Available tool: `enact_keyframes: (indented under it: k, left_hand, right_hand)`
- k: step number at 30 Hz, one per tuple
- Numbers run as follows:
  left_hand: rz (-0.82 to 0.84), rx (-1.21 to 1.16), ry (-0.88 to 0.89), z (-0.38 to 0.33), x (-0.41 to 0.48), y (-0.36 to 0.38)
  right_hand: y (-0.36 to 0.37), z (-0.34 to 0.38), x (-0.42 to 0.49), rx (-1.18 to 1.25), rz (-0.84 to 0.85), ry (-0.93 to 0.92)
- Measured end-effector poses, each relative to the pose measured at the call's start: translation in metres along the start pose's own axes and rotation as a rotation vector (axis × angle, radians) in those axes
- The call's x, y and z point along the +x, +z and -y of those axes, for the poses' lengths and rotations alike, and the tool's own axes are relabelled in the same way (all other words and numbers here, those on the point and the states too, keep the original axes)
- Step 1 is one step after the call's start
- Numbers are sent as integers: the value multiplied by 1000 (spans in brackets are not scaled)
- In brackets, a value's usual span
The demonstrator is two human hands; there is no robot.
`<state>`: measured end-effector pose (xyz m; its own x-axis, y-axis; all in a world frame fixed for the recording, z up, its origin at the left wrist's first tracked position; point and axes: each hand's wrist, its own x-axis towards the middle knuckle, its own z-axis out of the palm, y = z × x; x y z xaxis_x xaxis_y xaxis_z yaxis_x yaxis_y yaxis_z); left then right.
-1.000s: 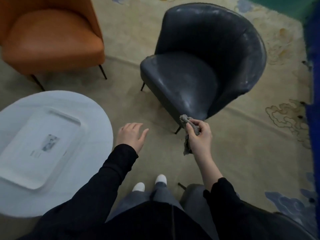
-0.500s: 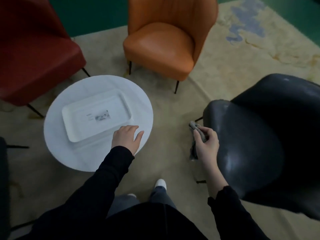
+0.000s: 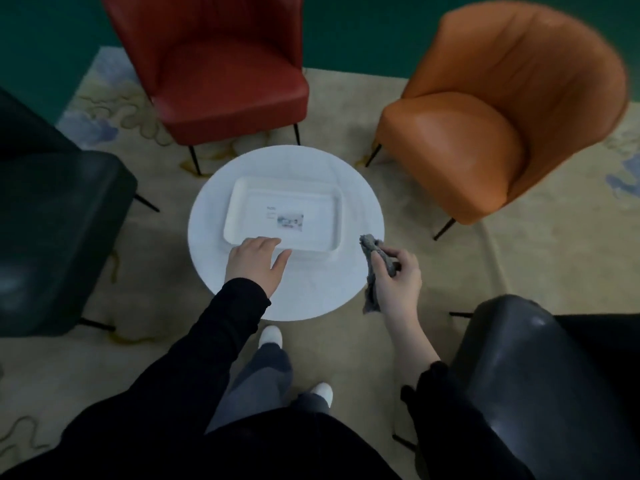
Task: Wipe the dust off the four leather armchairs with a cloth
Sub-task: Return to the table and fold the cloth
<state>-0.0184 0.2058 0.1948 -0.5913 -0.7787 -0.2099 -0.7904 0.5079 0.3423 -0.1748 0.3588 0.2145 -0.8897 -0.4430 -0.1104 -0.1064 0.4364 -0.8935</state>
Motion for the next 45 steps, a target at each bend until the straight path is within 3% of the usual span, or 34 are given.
enact_keyframes:
  k: [9,16,20,26,29,32,38,45]
  left_hand:
    - [5,-73,-30,39,65,-19]
    - [63,-313,-14,39,114,-31]
    - [141,-625,-33,18,130,-36]
    - [223,-1184,-283,-3,146,-38]
    - [271,-1355,-405,-5,151,-44]
    - [252,-1394,-451,-4,155,-46]
    - [259,-1419,-492,-8,156,-51]
    - [173,-1387,-453,-11,158,-50]
  right_hand:
    - [77,53,40,72,81,12]
    - [118,90,69,76,104,-43]
    - [139,98,76,26,158,-88]
    - [157,101,83,46,258,-174]
    - [156,99,86,56,345,-178]
    - [153,96,87,117,383,-169]
    - [156,89,95,105,289,-8]
    - [156,88,115,1,395,-34]
